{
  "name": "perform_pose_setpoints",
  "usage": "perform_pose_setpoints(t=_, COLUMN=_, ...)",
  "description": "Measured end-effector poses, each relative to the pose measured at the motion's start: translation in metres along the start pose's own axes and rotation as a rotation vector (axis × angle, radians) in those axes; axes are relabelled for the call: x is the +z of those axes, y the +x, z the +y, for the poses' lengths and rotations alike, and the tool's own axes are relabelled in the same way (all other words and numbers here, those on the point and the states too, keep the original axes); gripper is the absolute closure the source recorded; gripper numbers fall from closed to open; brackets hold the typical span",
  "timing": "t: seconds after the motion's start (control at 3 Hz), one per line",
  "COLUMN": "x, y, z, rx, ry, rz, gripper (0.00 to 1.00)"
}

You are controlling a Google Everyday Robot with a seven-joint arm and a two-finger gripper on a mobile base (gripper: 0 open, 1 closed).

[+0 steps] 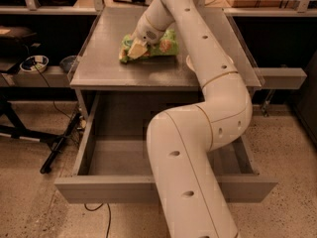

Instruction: Place green rice chip bag into top drawer

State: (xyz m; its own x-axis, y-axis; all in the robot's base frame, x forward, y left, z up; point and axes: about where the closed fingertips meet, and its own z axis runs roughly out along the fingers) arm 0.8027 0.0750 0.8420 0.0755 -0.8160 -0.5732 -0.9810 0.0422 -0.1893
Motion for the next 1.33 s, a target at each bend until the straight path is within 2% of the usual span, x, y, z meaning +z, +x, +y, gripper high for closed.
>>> perform_pose_setpoints(t=0.67, x=-0.001, y=-0.004, z=0.001, rx=-0.011, ry=-0.002, rz=-0.011, gripper=1.00)
perform_pose_setpoints(t=1.33, x=-0.023, y=-0.029, z=0.017, rx=-0.158, ry=-0.040, rz=-0.177, gripper=1.00)
